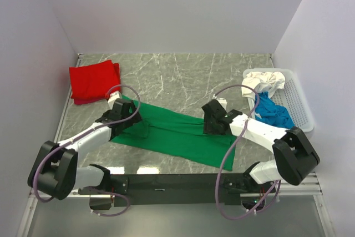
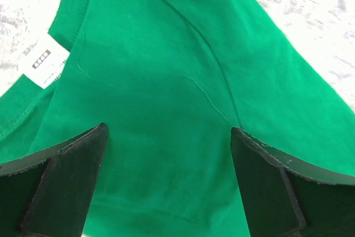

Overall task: Fold and stack the t-shirts
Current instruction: Fold the tshirt

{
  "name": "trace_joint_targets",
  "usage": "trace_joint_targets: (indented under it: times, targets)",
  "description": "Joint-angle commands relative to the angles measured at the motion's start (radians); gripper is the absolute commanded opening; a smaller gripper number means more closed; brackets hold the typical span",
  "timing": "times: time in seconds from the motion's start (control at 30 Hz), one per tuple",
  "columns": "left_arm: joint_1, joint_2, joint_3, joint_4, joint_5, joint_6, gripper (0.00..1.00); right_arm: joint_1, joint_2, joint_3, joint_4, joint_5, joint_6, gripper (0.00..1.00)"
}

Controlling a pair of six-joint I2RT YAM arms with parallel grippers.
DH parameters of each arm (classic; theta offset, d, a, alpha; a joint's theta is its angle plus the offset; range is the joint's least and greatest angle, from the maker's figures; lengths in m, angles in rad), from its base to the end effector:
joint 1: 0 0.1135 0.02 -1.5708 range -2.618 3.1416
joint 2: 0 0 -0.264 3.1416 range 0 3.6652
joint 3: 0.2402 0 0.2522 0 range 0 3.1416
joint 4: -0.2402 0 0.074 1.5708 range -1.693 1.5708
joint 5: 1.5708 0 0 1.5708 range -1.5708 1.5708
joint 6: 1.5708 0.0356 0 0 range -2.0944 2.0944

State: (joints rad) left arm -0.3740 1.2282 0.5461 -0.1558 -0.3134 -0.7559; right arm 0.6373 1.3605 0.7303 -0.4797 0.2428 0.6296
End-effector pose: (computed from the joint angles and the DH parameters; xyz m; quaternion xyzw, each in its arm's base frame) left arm 0.2195 -0.0743 0.1741 -0.2299 0.8948 -0.0664 0.3769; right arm 0.2032 0.1398 0.1786 0.0239 0.9665 0.0392 0.2525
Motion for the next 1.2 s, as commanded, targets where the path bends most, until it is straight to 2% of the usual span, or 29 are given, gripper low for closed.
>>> trace_joint_targets:
  times: [0.0,0.23,0.57,1.17]
  targets:
    - [0.029,0.05,0.005,0.058,0.045,0.035,0.98,0.004,0.046,0.05,0.038,0.0,-0.014,0.59]
    - [0.044,0.137,0.06,0.067,0.076,0.064,0.98,0.009,0.094,0.044,0.047,-0.008,-0.01,0.59]
    - [0.046,0.378,0.225,0.05,0.108,0.127,0.95,0.024,0.114,-0.006,0.03,-0.034,0.007,0.59]
    - [-0.009,0.669,0.554,0.032,0.165,0.19,0.93,0.199,0.169,0.006,0.0,-0.074,0.099,0.59]
